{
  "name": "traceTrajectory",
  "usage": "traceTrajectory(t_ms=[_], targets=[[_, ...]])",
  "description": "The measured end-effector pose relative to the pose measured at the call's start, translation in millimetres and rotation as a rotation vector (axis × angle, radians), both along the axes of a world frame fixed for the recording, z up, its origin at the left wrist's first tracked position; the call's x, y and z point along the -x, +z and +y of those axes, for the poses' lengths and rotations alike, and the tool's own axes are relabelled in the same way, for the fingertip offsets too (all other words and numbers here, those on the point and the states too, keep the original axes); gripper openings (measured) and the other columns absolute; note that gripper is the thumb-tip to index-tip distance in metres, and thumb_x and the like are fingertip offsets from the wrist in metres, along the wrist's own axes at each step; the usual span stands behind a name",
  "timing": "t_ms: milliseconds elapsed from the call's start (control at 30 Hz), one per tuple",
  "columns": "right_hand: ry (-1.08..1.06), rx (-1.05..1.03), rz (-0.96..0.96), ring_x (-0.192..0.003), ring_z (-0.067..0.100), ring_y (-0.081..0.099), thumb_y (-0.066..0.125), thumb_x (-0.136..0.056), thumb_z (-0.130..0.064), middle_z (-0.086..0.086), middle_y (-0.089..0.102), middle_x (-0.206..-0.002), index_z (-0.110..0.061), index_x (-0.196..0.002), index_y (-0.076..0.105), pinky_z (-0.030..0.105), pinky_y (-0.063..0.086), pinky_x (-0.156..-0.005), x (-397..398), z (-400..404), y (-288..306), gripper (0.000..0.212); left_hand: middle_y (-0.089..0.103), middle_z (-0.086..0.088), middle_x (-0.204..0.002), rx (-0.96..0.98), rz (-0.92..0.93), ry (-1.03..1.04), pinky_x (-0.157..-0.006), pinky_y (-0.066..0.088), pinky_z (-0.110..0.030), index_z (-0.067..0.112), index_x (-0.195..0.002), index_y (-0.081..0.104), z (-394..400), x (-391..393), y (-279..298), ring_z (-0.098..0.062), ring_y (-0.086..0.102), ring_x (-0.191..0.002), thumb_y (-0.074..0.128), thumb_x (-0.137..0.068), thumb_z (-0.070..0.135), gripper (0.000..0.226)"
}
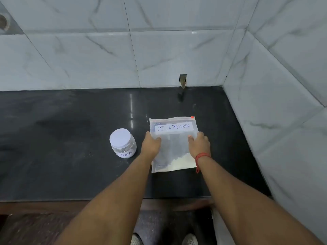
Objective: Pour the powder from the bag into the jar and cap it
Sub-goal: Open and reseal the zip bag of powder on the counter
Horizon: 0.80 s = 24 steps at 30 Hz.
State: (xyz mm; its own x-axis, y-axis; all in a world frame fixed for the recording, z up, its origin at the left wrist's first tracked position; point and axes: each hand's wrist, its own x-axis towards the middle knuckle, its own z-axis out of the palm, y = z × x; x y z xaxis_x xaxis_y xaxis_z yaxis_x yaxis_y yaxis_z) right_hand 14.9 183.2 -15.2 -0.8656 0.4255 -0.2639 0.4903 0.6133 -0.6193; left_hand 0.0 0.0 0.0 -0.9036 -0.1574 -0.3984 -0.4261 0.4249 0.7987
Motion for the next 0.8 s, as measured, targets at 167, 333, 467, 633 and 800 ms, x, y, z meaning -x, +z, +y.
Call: traceTrajectory(t_ms=[167, 333, 467, 633, 800], targets=[[-0.152, 0.251, -0.013, -0.116, 0.039, 0.059, 0.050, -0.101, -0.029, 0.019, 0.059, -0.130, -0.003, -0.131, 0.045, 0.039, 0.048, -0.089, 12.0, 9.6, 10.9, 0.039, 0.032, -0.010, -0.166, -0.123, -0.091, 0.126, -0.113, 0.040, -0.040, 0.009, -0.164, 0.015, -6.9, 12.0, 0.7, -0.032, 0.040, -0.147, 0.053, -0.104, 0.024, 0.072], [-0.232, 0.352, 0.029, -0.096, 0.028, 0.060, 0.050, -0.101, -0.033, 0.013, 0.062, -0.118, -0.006, -0.123, 0.050, 0.034, 0.047, -0.075, 15.3, 16.0, 14.9, 0.035, 0.051, -0.009, -0.153, -0.243, -0.071, 0.176, -0.111, 0.048, -0.043, 0.010, -0.158, 0.032, -13.5, 23.7, 3.2, -0.030, 0.056, -0.133, 0.061, -0.095, 0.031, 0.072], [-0.216, 0.370, 0.102, -0.081, 0.020, 0.063, 0.051, -0.099, -0.039, 0.011, 0.068, -0.102, -0.008, -0.108, 0.060, 0.026, 0.046, -0.060, 21.2, 21.2, 25.3, 0.033, 0.072, -0.002, -0.121, -0.289, -0.023, 0.188, -0.096, 0.060, -0.046, 0.013, -0.139, 0.054, -21.8, 40.2, 1.4, -0.025, 0.072, -0.107, 0.062, -0.085, 0.042, 0.062], [-0.200, 0.408, 0.186, -0.084, 0.023, 0.069, 0.054, -0.097, -0.044, 0.004, 0.070, -0.094, -0.015, -0.100, 0.061, 0.037, 0.060, -0.076, 29.3, 29.8, 51.2, 0.030, 0.078, -0.005, -0.104, -0.274, 0.100, 0.126, -0.090, 0.063, -0.045, 0.014, -0.108, 0.070, -17.8, 44.5, 45.3, -0.024, 0.076, -0.096, 0.060, -0.100, 0.028, 0.019], [-0.155, 0.402, 0.249, -0.079, 0.021, 0.068, 0.054, -0.098, -0.039, 0.007, 0.070, -0.088, -0.012, -0.091, 0.063, 0.030, 0.053, -0.066, 36.0, 34.7, 76.2, 0.030, 0.073, -0.020, -0.102, -0.140, 0.163, 0.058, -0.087, 0.061, -0.049, -0.001, -0.104, 0.068, -20.4, 51.8, 67.4, -0.026, 0.069, -0.087, 0.058, -0.101, 0.027, 0.029]])
